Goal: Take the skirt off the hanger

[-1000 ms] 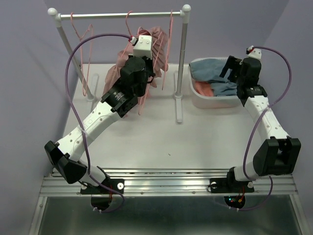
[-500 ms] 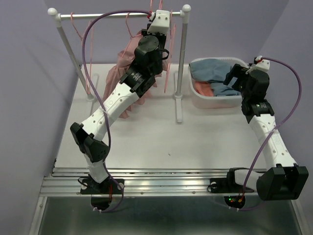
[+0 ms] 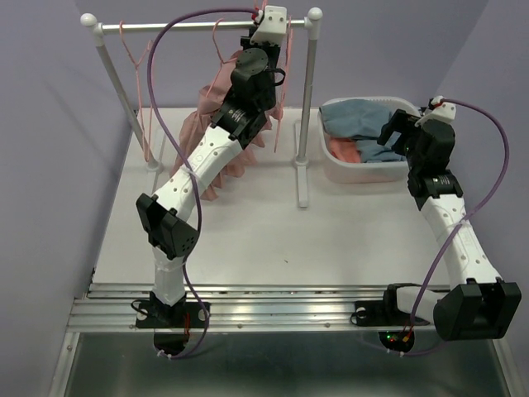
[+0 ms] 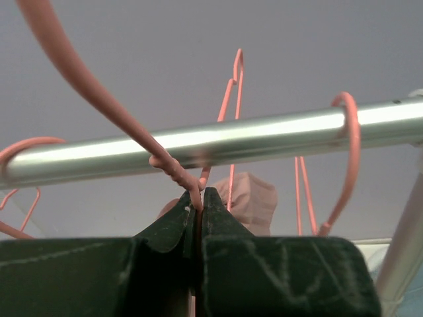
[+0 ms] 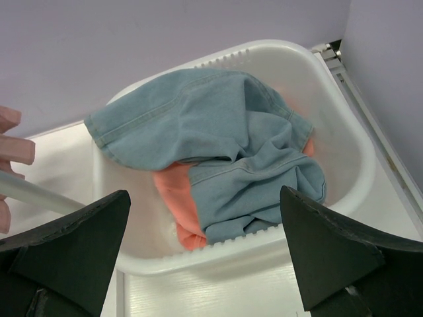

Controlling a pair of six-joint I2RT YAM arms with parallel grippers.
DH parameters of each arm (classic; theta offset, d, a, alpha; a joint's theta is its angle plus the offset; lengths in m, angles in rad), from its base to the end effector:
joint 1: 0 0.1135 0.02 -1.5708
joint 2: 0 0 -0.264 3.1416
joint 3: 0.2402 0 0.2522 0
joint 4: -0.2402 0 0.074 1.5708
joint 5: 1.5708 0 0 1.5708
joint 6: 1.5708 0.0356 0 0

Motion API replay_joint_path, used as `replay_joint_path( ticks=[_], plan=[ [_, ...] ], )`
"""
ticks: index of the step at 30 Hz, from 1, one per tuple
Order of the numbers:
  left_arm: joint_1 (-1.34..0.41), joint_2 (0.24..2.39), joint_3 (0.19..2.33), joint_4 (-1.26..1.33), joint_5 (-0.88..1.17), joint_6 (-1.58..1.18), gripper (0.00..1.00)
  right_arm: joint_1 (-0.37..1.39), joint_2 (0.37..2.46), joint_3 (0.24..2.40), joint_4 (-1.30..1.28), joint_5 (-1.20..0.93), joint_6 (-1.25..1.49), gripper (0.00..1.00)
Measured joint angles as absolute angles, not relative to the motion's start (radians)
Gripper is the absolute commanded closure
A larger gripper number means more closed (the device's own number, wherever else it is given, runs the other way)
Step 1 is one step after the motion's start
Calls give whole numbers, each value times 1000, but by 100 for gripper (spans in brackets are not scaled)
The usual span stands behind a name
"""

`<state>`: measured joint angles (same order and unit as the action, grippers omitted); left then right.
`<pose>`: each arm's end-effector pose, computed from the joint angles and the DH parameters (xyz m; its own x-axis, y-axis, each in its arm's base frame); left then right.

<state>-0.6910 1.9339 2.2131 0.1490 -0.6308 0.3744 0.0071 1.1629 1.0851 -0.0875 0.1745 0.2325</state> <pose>0.3418 -0.2554 0.5281 0.3348 0.1063 -0.9363 -0.0228 0.9942 0.1048 0.2718 -0.0043 0.3787 -0.1223 0.2261 -0.9664 0.1978 0.9597 0.1995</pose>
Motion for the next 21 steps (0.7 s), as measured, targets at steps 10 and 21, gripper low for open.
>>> replay_joint_path(
  ticks=[10, 21],
  plan=[
    [-631, 1948, 2213, 168, -559, 333, 100, 7, 1166, 1071, -82, 166, 232, 0],
    [-620, 1961, 2179, 175, -517, 292, 100, 7, 1165, 1064, -76, 163, 232, 0]
  ],
)
